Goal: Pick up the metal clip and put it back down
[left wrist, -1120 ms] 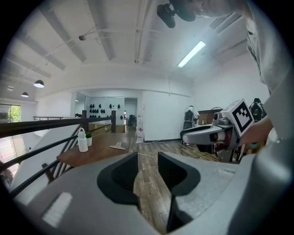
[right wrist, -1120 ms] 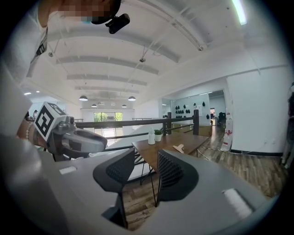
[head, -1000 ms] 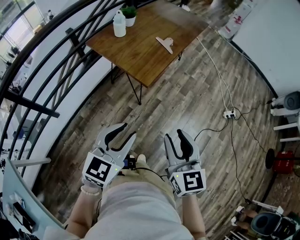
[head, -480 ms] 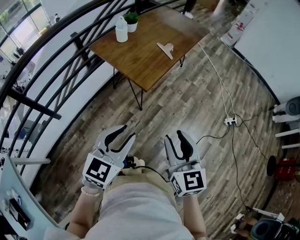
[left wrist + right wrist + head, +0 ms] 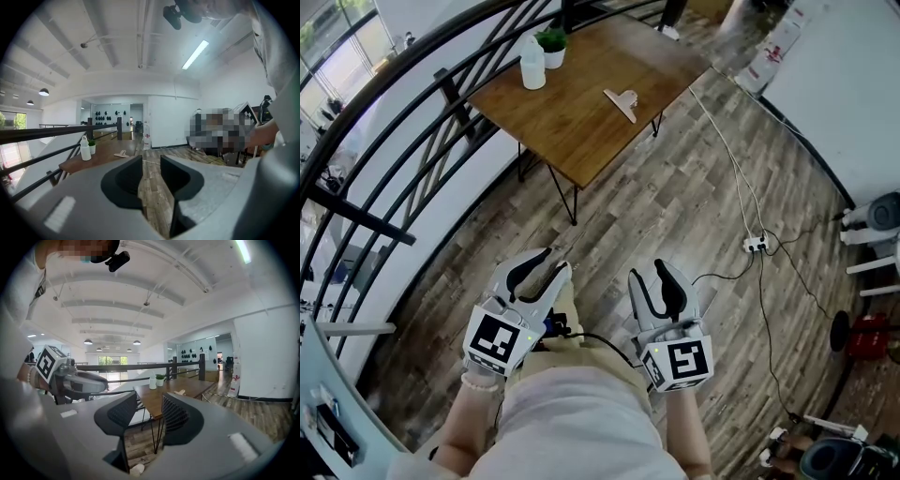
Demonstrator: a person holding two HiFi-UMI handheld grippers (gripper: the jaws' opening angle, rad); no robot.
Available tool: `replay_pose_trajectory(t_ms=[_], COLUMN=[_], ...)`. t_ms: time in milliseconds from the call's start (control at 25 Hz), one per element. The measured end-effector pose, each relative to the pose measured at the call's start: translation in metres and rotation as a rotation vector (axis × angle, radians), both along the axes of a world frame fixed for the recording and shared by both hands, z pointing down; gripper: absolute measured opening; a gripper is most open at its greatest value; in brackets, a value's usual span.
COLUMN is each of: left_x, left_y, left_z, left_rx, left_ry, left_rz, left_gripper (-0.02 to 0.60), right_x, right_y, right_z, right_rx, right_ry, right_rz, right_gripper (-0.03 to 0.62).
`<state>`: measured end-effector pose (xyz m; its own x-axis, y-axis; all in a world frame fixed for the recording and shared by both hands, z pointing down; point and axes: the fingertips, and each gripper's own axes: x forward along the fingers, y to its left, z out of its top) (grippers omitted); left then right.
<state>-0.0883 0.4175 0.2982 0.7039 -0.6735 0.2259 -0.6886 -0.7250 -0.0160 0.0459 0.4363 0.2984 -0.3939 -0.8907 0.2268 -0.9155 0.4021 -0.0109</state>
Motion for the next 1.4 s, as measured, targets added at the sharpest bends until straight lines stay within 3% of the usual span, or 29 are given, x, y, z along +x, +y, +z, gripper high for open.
replay_pose_trajectory(t_ms=[320,560,920,1400], left_x=[0.010,0.020,0.031,0.027], left_y=[-0.044,-0.108,-0.192,-0.304], left_z=[0.013,0.017,0.022,0.026], left_rx=[-0.011,0.003,-0.045,-0.069], left_ry=[0.011,0.013,-0.013,-0.020], left_rz=[0.029,0.074,0.115,0.117], left_gripper=[0.120,0.120,0.120,0.120], right_x=[0.008,0.013,0.025,0.023], right_y=[-0.036,-0.093,-0.174,-0.282], right_z=[0.010,0.019,0.021,0.022], right_rx=[-0.008,-0.028,-0.069,-0.103], right_ry=[0.003,0.012,0.014,0.024], right_rz=[0.034,0.059,0.095,0.111], right_gripper=[0.178,0.178,0.179,0.179])
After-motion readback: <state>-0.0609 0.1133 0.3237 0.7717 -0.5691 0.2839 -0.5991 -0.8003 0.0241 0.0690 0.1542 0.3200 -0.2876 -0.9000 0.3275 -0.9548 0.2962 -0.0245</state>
